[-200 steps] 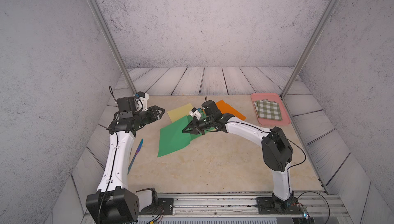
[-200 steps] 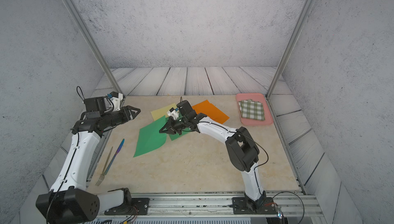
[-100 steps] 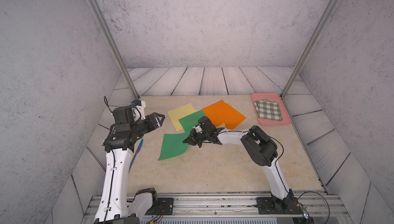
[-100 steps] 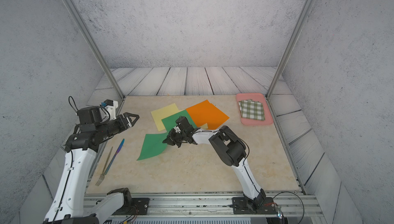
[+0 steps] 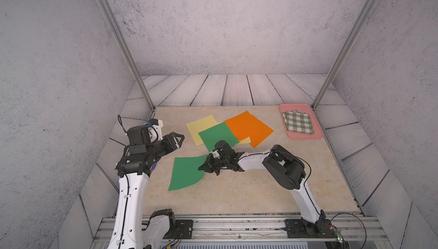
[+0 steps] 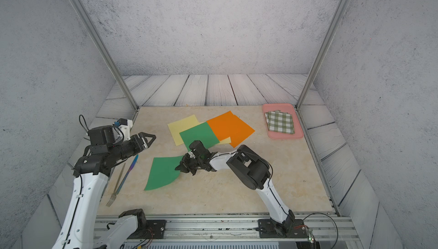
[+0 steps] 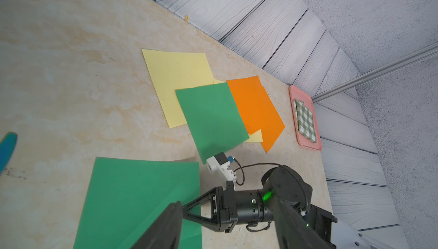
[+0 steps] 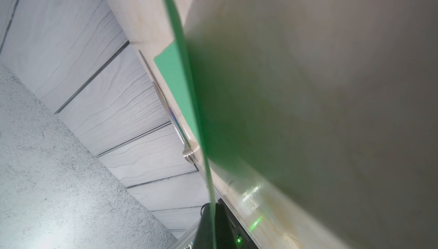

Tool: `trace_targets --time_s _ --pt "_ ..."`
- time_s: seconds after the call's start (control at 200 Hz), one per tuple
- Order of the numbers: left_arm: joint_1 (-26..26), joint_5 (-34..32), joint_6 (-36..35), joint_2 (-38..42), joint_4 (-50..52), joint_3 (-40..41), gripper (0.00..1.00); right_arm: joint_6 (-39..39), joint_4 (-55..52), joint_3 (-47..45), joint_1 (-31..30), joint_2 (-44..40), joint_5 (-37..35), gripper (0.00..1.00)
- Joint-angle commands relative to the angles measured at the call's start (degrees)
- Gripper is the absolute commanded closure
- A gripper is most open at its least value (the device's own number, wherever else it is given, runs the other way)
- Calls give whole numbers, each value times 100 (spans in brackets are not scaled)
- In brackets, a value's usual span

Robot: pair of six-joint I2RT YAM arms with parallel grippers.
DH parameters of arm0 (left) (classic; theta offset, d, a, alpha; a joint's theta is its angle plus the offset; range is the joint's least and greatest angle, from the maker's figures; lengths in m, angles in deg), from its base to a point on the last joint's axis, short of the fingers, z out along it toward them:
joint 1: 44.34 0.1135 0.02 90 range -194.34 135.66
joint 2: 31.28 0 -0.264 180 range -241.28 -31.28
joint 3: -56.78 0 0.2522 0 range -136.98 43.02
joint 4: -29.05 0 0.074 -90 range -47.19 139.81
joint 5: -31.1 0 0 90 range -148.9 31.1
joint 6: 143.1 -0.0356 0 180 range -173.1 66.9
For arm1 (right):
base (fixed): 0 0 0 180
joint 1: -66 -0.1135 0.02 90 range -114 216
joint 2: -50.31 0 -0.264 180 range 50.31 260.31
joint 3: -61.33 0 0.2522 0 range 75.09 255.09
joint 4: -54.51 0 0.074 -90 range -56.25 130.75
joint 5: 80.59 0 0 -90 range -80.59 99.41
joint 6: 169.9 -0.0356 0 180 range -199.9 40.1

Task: Sort the scattered colored papers by color
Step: Place the colored paper at the center of the board.

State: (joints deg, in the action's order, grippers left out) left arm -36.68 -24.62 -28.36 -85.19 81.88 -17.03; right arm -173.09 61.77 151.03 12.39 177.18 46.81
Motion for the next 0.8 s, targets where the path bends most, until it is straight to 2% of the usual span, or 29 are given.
trace_targets --time_s 0.0,0.045,0.13,0.225,0.46,0.565,0.791 --pt "25 76 -12 69 59 71 33 -169 105 -131 -38 181 -23 95" --pt "18 87 -12 89 62 94 33 -189 115 -173 -66 159 -35 91" --pt "20 70 -12 130 61 133 33 -256 139 -237 -123 120 -56 67" --pt "25 70 -6 158 70 177 33 -253 94 -251 -165 92 -59 54" --pt "29 96 -24 202 66 218 33 -325 -147 -422 -190 -139 -102 44" --pt "23 120 -44 149 17 222 33 3 -858 -449 -195 -436 -147 41" --pt "24 210 84 92 -230 380 32 1292 -3381 -31 -153 -1015 -419 35"
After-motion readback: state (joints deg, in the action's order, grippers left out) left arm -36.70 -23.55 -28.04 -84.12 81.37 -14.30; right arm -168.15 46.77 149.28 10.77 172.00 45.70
